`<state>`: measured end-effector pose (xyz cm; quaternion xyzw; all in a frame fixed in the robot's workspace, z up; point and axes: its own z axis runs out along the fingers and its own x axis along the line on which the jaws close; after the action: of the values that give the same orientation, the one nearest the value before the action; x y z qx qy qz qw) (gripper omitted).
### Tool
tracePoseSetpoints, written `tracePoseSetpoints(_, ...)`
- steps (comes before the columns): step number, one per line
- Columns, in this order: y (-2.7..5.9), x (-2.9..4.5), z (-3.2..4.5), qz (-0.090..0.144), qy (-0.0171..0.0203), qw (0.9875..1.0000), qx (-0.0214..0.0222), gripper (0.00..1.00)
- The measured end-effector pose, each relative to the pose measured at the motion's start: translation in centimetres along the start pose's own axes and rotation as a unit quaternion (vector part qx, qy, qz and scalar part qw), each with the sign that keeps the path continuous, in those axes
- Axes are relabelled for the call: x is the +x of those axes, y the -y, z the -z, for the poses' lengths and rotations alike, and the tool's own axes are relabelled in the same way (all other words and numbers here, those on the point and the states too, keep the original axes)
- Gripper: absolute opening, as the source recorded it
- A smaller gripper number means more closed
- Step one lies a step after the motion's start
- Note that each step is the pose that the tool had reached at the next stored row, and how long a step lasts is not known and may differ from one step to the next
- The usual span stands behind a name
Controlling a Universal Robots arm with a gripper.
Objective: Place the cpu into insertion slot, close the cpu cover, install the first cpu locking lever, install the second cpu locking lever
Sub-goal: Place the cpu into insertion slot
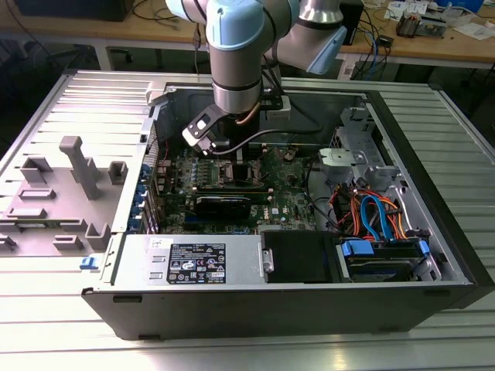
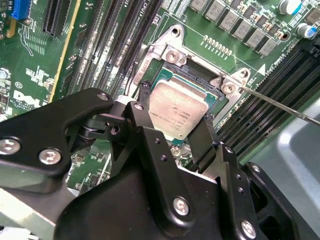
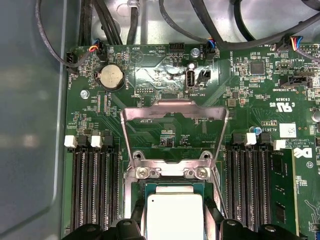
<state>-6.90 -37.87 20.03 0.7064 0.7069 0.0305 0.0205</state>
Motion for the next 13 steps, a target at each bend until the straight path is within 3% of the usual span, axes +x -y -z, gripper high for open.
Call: tracePoseSetpoints(13,0.17,0.23,-0.32,-0.004,0.0008,1.0,0.0001,0.55)
